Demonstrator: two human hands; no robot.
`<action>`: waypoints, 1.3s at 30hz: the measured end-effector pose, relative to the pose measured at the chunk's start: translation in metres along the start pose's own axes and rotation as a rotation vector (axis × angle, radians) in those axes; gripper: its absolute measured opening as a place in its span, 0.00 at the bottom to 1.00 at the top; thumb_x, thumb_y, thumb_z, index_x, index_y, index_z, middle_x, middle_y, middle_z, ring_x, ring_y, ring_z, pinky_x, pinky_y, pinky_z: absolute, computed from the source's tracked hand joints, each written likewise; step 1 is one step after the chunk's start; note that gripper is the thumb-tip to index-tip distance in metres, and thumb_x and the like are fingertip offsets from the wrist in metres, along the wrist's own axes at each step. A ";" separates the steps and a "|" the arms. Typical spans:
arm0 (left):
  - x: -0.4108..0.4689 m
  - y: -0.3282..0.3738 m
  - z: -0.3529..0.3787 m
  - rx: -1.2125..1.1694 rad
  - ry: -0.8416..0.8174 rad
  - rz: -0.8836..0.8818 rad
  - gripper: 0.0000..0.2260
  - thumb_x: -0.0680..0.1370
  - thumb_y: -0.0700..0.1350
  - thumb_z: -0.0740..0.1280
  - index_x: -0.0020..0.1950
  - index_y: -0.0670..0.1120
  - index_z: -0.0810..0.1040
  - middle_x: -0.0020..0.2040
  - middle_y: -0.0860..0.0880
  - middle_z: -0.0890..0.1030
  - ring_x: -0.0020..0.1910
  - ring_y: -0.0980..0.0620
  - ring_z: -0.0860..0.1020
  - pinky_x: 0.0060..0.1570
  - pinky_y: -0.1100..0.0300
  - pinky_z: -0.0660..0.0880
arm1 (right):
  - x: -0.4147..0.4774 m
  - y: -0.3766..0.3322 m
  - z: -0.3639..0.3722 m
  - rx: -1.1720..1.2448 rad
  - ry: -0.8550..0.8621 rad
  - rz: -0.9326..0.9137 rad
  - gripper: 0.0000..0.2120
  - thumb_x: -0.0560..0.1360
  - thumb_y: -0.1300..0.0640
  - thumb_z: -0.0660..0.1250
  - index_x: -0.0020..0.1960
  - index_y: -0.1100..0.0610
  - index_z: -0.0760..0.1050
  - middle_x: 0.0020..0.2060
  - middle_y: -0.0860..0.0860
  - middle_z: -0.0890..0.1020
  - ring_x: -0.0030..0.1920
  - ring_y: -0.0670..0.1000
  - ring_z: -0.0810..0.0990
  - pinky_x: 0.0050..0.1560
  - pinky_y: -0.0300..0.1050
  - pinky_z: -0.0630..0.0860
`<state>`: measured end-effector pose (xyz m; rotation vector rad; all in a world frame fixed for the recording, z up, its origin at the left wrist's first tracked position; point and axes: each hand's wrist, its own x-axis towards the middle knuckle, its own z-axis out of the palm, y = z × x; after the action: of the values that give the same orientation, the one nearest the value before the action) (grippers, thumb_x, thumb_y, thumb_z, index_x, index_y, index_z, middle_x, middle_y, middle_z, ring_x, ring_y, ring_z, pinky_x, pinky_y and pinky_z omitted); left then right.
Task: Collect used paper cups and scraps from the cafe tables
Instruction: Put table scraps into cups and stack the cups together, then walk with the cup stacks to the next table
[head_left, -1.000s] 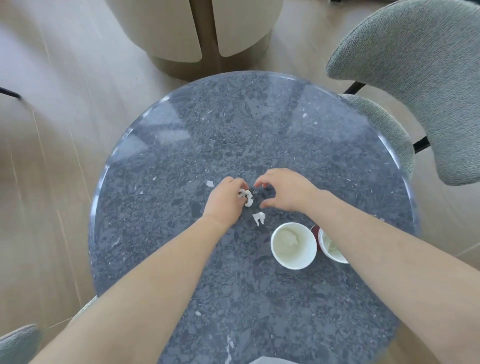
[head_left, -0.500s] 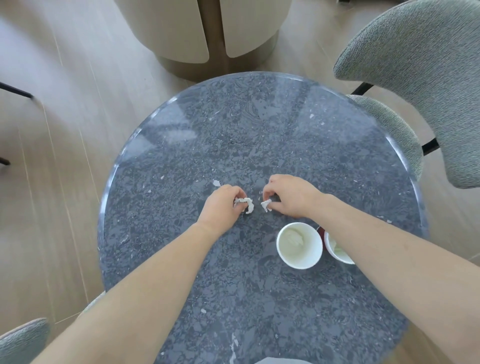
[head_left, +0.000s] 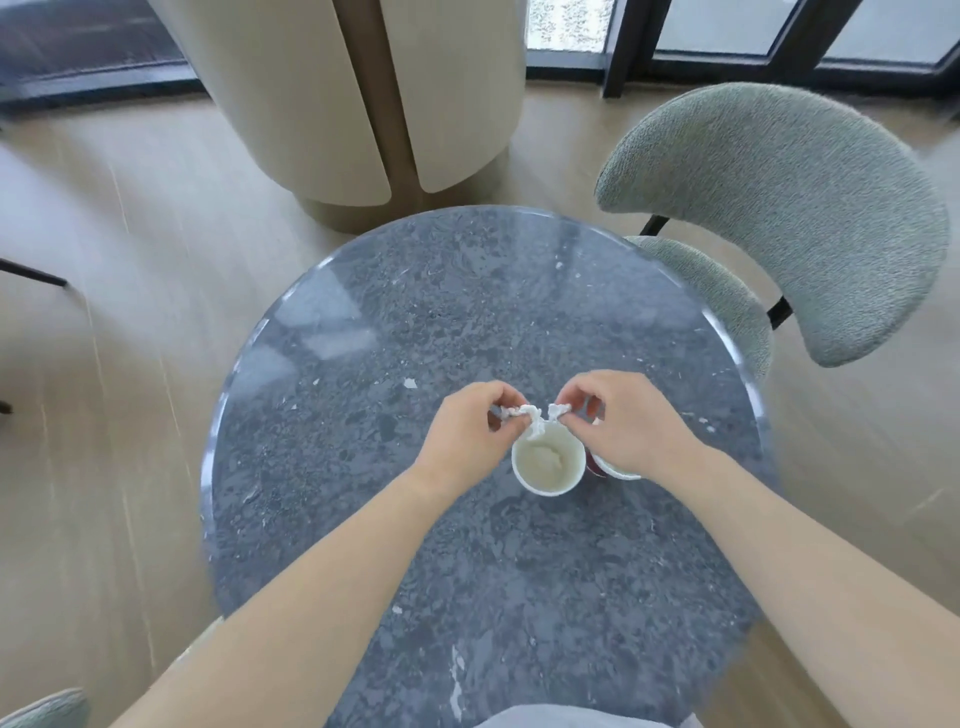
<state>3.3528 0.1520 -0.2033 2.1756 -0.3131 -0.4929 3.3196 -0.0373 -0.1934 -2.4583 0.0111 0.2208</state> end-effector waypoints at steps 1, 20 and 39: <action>-0.006 0.003 0.004 0.009 -0.018 0.001 0.02 0.74 0.48 0.69 0.45 0.52 0.78 0.44 0.57 0.78 0.37 0.60 0.74 0.38 0.71 0.70 | -0.008 0.000 0.001 0.000 0.011 0.025 0.02 0.69 0.53 0.68 0.39 0.48 0.76 0.33 0.43 0.78 0.32 0.42 0.73 0.37 0.40 0.70; -0.039 0.023 0.053 0.366 -0.121 0.035 0.09 0.77 0.46 0.62 0.56 0.49 0.73 0.54 0.51 0.77 0.53 0.49 0.75 0.52 0.55 0.72 | -0.075 0.041 0.001 -0.176 -0.055 0.016 0.24 0.70 0.50 0.70 0.64 0.52 0.69 0.61 0.49 0.73 0.62 0.53 0.68 0.61 0.49 0.67; -0.046 0.069 0.072 0.675 0.002 0.104 0.03 0.77 0.45 0.62 0.49 0.48 0.73 0.49 0.49 0.78 0.51 0.46 0.75 0.39 0.58 0.66 | -0.098 0.054 -0.020 -0.107 0.061 -0.048 0.08 0.73 0.60 0.64 0.52 0.58 0.76 0.50 0.54 0.78 0.54 0.56 0.73 0.55 0.48 0.69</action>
<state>3.2760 0.0779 -0.1768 2.7882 -0.6630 -0.3552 3.2225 -0.0966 -0.1963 -2.5683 -0.0344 0.1283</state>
